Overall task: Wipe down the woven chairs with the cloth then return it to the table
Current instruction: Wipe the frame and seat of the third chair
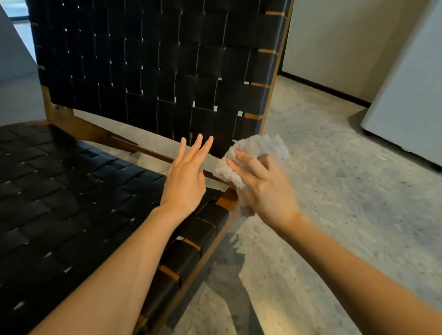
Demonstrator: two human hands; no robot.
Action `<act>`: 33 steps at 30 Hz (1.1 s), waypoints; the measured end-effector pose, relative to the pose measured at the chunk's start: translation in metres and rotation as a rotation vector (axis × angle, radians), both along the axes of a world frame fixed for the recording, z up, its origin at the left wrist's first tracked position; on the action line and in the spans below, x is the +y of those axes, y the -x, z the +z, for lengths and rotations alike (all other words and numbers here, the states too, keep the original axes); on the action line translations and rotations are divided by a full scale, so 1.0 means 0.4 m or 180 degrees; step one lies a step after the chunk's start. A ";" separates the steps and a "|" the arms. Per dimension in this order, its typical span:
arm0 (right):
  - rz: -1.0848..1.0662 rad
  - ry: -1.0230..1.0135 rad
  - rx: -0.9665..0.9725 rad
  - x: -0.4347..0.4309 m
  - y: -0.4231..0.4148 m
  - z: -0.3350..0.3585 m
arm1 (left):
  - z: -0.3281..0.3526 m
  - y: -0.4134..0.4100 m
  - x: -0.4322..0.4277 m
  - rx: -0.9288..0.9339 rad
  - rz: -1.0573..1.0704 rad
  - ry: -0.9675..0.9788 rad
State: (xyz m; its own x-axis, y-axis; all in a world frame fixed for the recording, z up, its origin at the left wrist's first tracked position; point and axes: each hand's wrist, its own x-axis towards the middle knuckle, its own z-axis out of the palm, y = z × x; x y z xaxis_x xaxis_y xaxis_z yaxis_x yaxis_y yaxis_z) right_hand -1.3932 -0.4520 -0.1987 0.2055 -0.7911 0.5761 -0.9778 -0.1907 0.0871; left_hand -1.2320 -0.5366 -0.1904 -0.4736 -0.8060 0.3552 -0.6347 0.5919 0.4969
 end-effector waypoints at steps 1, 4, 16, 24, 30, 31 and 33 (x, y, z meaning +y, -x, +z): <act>0.0043 -0.0059 0.0160 0.010 -0.008 -0.011 | 0.001 -0.003 -0.001 0.0035 0.0020 -0.0046; 0.0141 -0.0314 -0.0363 0.034 -0.034 -0.034 | -0.001 -0.005 0.000 0.0005 0.0073 -0.0080; 0.0979 -0.1622 -0.0187 0.050 -0.018 0.045 | 0.023 0.000 0.007 0.0111 -0.0002 -0.0363; 0.1095 -0.2433 -0.1006 0.041 0.025 0.069 | 0.045 0.028 0.004 0.0530 0.0200 -0.0607; 0.1290 -0.1452 -0.1860 0.039 0.087 0.043 | 0.085 0.059 0.045 0.0479 0.0402 -0.0717; 0.1288 -0.1153 -0.2080 0.036 0.096 0.039 | 0.088 0.068 0.059 0.0570 0.0437 -0.0803; 0.1310 -0.0662 -0.2564 0.027 0.114 0.039 | 0.089 0.084 0.097 0.0782 0.0444 -0.1070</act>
State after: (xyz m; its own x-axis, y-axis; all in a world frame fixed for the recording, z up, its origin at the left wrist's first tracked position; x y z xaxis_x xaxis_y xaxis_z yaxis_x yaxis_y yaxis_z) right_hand -1.4389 -0.4414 -0.1830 0.0927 -0.8481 0.5217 -0.5801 -0.4718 -0.6640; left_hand -1.2658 -0.4977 -0.1547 -0.2861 -0.9463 0.1507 -0.5360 0.2884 0.7934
